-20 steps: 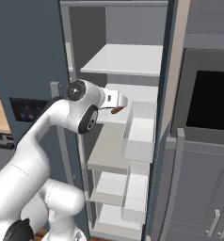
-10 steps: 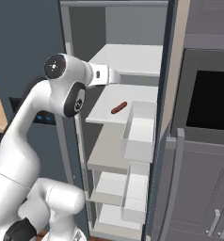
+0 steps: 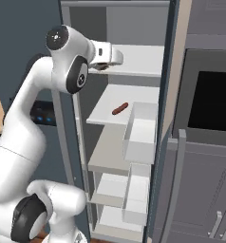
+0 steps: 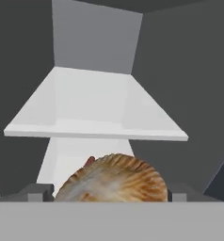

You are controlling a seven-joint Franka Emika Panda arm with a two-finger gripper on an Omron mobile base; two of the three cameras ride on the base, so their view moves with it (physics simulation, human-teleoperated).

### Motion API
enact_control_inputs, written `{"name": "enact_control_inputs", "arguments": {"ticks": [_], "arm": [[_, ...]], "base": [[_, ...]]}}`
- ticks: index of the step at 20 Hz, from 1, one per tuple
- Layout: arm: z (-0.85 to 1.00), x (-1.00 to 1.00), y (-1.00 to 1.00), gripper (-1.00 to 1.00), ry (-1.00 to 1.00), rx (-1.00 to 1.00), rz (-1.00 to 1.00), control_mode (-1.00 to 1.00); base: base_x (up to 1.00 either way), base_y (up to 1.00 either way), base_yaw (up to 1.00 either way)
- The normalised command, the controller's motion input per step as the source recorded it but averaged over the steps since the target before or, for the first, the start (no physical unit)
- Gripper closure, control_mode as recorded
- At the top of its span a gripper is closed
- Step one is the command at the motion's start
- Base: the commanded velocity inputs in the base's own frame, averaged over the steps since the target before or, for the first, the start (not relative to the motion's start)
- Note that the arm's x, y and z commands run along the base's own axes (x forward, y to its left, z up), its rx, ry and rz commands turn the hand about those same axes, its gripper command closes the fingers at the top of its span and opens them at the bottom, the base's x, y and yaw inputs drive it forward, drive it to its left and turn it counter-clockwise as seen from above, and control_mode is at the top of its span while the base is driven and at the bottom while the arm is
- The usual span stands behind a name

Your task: Move the sausage and scallops from the second highest shelf to the top shelf to make space. Then, place the pitcher from the counter on the cleared second highest shelf.

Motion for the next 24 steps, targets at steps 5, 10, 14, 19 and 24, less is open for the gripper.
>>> {"name": "enact_control_inputs", "arguments": {"ticks": [5,10,14,19,24], "arm": [[-0.53,0.72,-0.13,1.00,0.00,0.09,0.03,-1.00],[-0.54,0.79,-0.16,1.00,0.00,0.09,0.05,-1.00],[-0.02,0.56,-0.25,1.00,0.00,0.10,0.01,-1.00],[0.21,0.48,-0.30,1.00,0.08,0.11,0.00,-1.00],[0.03,0.52,-0.11,1.00,0.07,0.03,0.00,-1.00]], "base": [[0.00,0.00,0.00],[0.00,0.00,0.00],[0.00,0.00,0.00],[0.00,0.00,0.00],[0.00,0.00,0.00]]}}
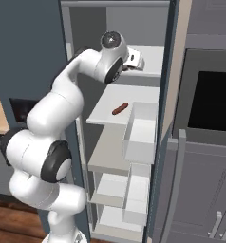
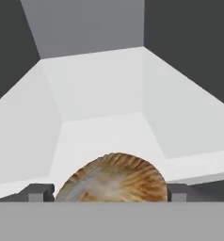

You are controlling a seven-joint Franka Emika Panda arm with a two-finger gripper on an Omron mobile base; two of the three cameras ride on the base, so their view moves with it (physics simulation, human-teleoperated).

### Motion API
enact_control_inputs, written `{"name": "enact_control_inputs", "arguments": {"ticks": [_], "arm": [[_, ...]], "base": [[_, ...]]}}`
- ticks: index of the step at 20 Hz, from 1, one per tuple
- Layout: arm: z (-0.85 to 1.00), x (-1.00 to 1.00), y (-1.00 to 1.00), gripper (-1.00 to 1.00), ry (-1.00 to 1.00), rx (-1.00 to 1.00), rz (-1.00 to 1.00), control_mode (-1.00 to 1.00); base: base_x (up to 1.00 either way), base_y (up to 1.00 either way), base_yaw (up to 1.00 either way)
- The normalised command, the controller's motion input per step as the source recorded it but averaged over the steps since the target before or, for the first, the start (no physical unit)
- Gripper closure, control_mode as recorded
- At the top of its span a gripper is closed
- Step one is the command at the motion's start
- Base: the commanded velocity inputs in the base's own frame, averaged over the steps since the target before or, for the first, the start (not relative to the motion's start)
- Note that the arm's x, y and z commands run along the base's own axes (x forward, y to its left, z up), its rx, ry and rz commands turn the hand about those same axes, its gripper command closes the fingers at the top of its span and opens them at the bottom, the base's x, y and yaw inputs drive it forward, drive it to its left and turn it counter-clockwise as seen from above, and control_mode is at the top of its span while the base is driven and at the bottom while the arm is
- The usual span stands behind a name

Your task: Move the sausage and scallops from the second highest shelf to the top shelf to make space. Then, place the pitcher from the counter on the cleared second highest shelf.

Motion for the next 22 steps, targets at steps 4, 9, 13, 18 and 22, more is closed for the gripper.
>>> {"name": "enact_control_inputs", "arguments": {"ticks": [4,9,13,18,22], "arm": [[-0.05,0.63,0.00,1.00,0.02,0.00,0.02,-1.00],[-0.24,0.67,0.00,-1.00,0.00,0.00,0.07,-1.00],[-0.26,0.48,0.00,-1.00,-0.01,0.00,0.07,-1.00],[-0.16,0.17,0.01,-1.00,-0.11,-0.01,0.06,-1.00],[0.00,0.14,0.00,-1.00,-0.16,-0.01,0.03,-1.00]], "base": [[0.00,0.00,0.00],[0.00,0.00,0.00],[0.00,0.00,0.00],[0.00,0.00,0.00],[0.00,0.00,0.00]]}}
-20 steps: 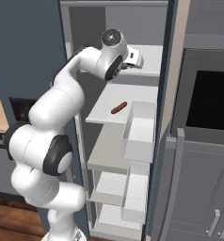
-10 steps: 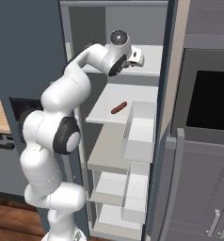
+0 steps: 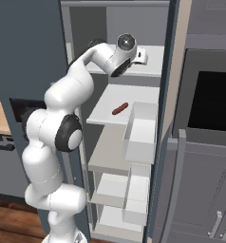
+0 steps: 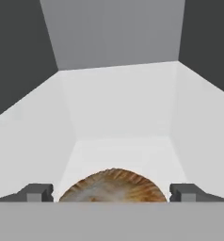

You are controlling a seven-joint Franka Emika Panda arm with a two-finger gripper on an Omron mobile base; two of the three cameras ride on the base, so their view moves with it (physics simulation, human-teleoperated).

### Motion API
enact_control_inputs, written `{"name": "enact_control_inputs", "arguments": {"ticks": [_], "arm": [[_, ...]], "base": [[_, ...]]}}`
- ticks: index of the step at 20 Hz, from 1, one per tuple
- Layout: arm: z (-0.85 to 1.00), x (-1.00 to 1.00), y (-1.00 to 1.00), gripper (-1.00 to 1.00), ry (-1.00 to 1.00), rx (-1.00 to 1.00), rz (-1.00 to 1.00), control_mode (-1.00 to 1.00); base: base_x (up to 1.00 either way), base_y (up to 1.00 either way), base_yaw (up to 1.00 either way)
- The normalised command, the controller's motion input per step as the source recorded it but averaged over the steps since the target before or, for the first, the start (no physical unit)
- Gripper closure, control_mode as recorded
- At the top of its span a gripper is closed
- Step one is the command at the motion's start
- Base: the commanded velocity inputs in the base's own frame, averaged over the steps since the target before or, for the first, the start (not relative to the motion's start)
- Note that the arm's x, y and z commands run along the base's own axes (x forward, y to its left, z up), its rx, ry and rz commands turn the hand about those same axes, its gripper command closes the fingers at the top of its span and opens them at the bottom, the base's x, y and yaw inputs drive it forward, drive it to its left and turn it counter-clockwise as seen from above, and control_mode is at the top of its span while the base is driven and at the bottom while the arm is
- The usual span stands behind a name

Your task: Move the sausage and scallops from the second highest shelf to the top shelf to make space. Then, place the pitcher from the counter on the cleared second highest shelf.

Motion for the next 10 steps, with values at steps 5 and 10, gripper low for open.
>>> {"name": "enact_control_inputs", "arguments": {"ticks": [5,10], "arm": [[0.00,0.17,0.00,-1.00,-0.16,0.00,0.01,-1.00],[0.17,-0.03,0.04,-1.00,-0.03,-0.03,0.00,-1.00]], "base": [[0.00,0.00,0.00],[0.00,0.00,0.00]]}}
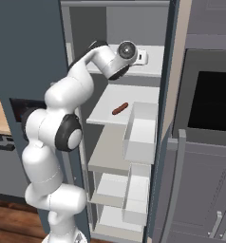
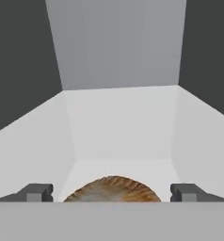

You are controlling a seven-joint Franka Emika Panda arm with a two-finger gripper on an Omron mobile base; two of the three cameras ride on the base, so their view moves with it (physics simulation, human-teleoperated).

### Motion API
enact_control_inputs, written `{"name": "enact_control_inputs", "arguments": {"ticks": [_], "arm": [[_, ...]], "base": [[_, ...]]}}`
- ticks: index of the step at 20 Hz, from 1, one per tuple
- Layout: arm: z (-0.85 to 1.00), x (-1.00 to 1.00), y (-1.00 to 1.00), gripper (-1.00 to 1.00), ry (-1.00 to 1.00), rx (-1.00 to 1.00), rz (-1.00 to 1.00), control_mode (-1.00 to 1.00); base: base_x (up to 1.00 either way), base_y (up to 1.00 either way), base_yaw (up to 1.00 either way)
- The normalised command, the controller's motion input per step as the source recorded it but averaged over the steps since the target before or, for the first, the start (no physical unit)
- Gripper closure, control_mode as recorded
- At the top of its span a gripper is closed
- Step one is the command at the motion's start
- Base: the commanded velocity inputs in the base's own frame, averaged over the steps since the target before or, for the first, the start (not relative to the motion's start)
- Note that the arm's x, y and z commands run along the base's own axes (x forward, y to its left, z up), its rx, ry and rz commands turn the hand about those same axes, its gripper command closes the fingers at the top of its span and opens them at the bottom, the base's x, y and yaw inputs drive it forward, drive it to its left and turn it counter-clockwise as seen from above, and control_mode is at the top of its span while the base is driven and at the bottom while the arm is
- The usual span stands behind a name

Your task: Move the sausage and scallops from the second highest shelf to the top shelf to make space. Then, place the pitcher from the counter on the cleared second highest shelf.

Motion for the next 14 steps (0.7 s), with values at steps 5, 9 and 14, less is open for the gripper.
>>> {"name": "enact_control_inputs", "arguments": {"ticks": [5,9,14], "arm": [[0.67,-0.24,0.00,-1.00,0.01,-0.04,0.00,-1.00],[0.85,-0.40,0.00,-1.00,0.04,-0.07,0.00,-1.00],[0.15,-0.86,0.13,-1.00,0.22,-0.13,0.00,-1.00]], "base": [[0.00,0.00,0.00],[0.00,0.00,0.00],[0.00,0.00,0.00]]}}
